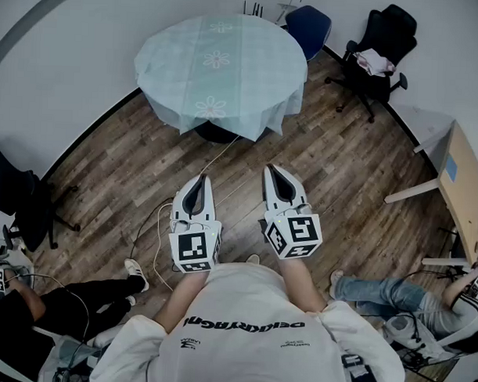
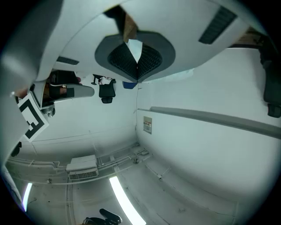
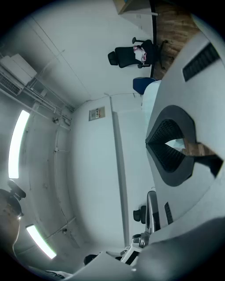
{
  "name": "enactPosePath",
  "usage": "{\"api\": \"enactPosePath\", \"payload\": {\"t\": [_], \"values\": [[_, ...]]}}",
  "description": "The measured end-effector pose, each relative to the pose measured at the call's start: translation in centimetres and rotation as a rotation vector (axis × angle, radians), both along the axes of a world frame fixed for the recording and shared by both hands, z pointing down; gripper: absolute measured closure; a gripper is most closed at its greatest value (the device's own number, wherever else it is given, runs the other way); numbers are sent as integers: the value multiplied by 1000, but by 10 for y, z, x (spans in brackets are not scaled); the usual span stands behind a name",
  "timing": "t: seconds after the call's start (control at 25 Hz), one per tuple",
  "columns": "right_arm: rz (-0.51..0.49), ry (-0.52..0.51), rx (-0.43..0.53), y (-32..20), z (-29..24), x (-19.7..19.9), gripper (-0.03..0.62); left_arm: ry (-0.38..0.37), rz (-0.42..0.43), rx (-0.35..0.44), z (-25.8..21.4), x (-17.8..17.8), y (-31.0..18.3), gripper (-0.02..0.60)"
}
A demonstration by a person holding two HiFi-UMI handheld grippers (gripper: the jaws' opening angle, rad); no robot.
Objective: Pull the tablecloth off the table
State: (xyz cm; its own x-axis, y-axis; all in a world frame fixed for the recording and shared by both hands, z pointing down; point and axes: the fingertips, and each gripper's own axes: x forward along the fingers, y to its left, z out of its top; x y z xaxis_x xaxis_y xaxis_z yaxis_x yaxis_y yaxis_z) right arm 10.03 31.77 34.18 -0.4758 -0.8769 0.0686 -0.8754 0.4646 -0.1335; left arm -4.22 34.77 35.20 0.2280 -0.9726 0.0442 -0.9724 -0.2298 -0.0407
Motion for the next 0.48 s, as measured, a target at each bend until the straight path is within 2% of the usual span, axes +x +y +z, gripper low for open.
{"api": "enactPosePath", "payload": {"t": [0.48], "values": [[-25,-4,12,5,-3,34,560,-11,-23,9,-4,37,6,566]]}}
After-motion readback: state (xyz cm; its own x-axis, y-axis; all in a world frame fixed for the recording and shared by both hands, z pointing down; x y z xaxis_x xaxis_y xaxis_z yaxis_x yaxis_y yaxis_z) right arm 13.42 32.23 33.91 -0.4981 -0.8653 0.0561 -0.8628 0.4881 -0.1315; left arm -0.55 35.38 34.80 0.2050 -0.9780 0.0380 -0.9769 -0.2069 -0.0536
